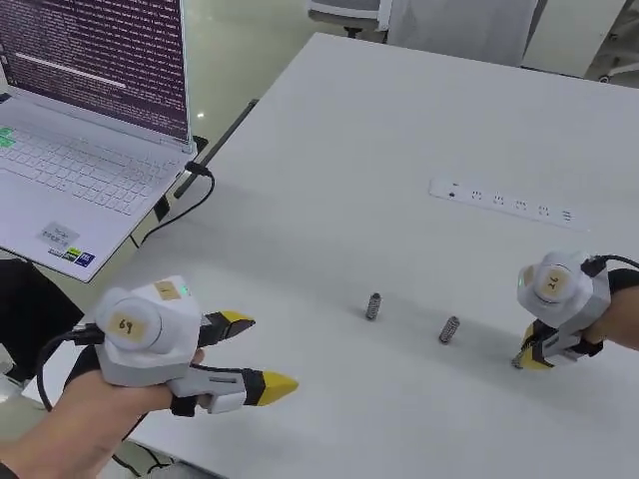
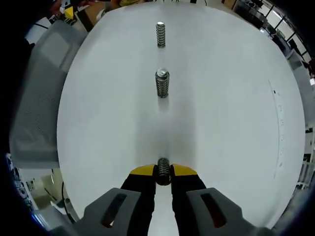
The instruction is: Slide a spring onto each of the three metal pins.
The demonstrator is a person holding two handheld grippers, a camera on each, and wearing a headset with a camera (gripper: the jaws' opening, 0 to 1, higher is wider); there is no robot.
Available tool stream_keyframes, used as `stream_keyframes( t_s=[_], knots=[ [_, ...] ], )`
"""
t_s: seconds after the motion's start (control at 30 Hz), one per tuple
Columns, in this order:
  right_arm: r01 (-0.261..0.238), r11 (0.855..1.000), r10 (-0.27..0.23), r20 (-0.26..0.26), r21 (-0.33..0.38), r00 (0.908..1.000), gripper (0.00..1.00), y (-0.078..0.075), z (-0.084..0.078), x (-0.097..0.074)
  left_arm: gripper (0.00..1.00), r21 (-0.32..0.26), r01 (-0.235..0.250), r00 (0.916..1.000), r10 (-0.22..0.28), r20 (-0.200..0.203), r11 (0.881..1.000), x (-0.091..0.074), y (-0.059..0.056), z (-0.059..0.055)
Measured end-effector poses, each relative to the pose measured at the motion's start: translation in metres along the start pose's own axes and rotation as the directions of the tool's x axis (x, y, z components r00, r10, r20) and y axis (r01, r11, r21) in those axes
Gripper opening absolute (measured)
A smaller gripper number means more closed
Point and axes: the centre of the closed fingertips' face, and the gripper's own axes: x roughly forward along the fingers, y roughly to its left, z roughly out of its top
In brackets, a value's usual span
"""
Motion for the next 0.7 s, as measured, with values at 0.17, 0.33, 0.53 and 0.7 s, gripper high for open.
stream_keyframes(
  t_s=[0.17, 0.33, 0.53, 0.7],
  knots=[
    [0.001, 1.000, -0.001, 0.005, 0.010, 1.0000, 0.09, 0.000, 0.000, 0.000, 0.56, 0.000, -0.003, 1.0000, 0.003, -0.002, 1.000, -0.001, 0.001, 0.000],
    [0.017, 1.000, -0.017, 0.012, 0.019, 0.9998, 0.13, -0.004, 0.000, -0.005, 0.57, 0.002, -0.002, 1.0000, 0.002, 0.002, 1.000, 0.000, 0.001, 0.002],
    [0.046, 0.998, -0.047, 0.029, 0.043, 0.9985, 0.20, -0.005, 0.001, -0.013, 0.57, 0.003, 0.003, 0.9999, -0.003, 0.011, 1.000, 0.003, 0.000, 0.004],
    [0.072, 0.996, -0.074, 0.035, 0.056, 0.9967, 0.24, -0.006, -0.001, -0.018, 0.57, 0.005, 0.012, 0.9999, -0.012, 0.012, 1.000, 0.004, -0.003, 0.004]
  ],
)
